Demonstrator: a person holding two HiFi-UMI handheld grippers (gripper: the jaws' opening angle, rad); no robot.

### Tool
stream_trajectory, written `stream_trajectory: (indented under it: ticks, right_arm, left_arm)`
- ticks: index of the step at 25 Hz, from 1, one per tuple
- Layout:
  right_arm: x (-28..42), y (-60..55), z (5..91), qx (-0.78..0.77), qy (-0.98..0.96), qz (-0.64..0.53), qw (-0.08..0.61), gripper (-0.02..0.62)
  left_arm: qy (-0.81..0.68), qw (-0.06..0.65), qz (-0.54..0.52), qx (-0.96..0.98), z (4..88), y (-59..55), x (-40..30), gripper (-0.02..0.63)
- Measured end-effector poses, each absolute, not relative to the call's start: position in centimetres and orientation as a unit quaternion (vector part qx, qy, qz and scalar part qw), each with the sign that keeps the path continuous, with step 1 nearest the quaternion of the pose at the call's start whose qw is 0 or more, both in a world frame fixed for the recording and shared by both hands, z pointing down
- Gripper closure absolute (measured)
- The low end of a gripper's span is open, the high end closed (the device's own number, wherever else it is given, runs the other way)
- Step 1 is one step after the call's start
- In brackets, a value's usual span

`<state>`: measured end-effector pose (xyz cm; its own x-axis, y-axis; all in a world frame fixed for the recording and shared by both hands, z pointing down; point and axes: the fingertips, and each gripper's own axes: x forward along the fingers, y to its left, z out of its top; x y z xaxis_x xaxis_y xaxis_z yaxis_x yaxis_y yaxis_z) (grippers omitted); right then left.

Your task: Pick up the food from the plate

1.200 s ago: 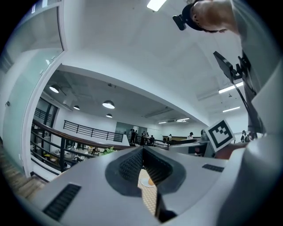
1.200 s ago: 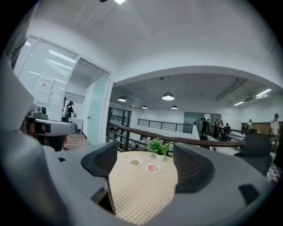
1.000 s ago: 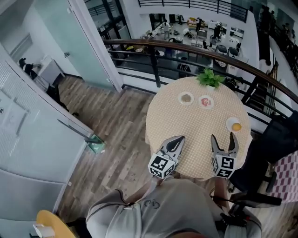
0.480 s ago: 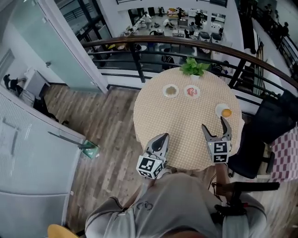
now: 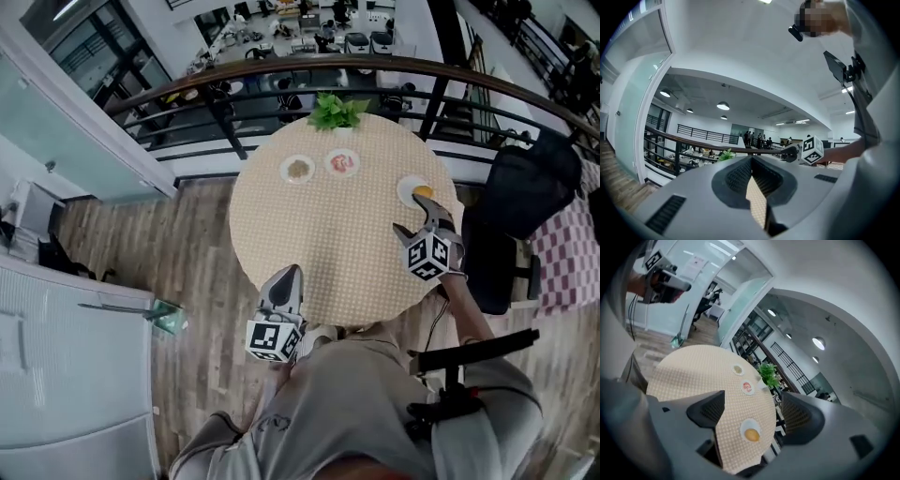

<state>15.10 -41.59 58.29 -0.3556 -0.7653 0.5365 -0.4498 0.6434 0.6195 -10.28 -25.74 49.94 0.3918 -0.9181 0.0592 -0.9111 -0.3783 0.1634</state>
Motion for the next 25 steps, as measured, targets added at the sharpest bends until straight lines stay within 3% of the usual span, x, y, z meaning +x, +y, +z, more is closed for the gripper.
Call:
stream_trajectory:
  ticks: [5, 13, 25]
  right_arm:
    - [18.6, -45.8, 63.3, 0.303, -0.767, -0.225, 0.519, 0.218]
    - [23.4, -51.6, 70.3, 0.226, -0.719, -0.225, 0.617, 0.219]
    - [27.1, -56.2, 81.6, 0.128, -0.707, -0.196, 0.667, 0.219]
  left_arm:
    - [-0.560, 0.097, -0.015, 0.823, 51.1, -25.8, -10.8, 0.595]
    - [-0.567, 0.112, -0.002, 0.816, 52.2, -25.6, -11.0, 0.595]
    - [-0.583, 0.121, 0.009, 0.803, 53.6, -25.1, -11.3, 0.595]
